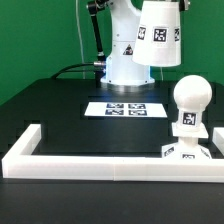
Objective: Assemble lamp
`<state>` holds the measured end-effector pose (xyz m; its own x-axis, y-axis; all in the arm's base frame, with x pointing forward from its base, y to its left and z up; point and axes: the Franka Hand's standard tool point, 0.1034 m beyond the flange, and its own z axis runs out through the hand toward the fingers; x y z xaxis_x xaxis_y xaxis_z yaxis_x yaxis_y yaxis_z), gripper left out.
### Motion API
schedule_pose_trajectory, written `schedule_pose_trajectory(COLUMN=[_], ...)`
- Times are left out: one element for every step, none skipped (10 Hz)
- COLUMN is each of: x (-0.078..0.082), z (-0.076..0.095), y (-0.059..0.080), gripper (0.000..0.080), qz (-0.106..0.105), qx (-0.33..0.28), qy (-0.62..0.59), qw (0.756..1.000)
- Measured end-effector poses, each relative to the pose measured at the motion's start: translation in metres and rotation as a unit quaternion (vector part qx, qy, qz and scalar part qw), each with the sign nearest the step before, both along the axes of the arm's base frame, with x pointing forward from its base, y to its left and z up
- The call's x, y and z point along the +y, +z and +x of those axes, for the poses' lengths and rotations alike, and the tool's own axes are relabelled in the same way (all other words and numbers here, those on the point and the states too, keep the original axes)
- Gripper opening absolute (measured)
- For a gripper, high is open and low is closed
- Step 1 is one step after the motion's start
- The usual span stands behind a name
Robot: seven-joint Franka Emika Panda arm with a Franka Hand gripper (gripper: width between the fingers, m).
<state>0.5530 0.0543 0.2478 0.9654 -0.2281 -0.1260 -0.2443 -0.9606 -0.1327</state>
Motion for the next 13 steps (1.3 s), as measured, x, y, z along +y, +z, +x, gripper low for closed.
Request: schedule_pose_trajectory(x=[0.005, 0.010, 0.015, 0.022, 0.031, 0.042, 0.040, 0.038, 0.038, 0.038, 0.039, 0.040, 0.041], z=[0.012, 0.023, 0.031, 0.036, 0.042, 0.045, 0.044, 0.044, 0.044, 0.044, 0.044, 0.045, 0.051], y=[0.001, 0.002, 0.002, 0.002, 0.000, -0.003, -0.004, -0.005, -0.005, -0.006, -0.008, -0.012, -0.016], gripper=[0.0047, 0.0047, 0.0047, 0.0047, 0.0047, 0.0047, 0.0047, 0.0047, 0.0047, 0.0047, 0.0047, 0.0047, 0.0047], qz=[-0.002, -0.003, -0.005, -0.006, -0.009, -0.010, -0.010, -0.010, -0.010, -0.010, -0.010, -0.011, -0.012], qx=[-0.006, -0.011, -0.015, -0.016, -0.018, -0.019, -0.019, -0.018, -0.017, -0.017, -0.018, -0.019, -0.019], qy=[0.005, 0.007, 0.007, 0.008, -0.002, -0.004, 0.000, -0.001, -0.001, -0.001, -0.001, 0.000, -0.001], qw=[1.000, 1.000, 1.000, 1.000, 1.000, 1.000, 1.000, 1.000, 1.000, 1.000, 1.000, 1.000, 1.000])
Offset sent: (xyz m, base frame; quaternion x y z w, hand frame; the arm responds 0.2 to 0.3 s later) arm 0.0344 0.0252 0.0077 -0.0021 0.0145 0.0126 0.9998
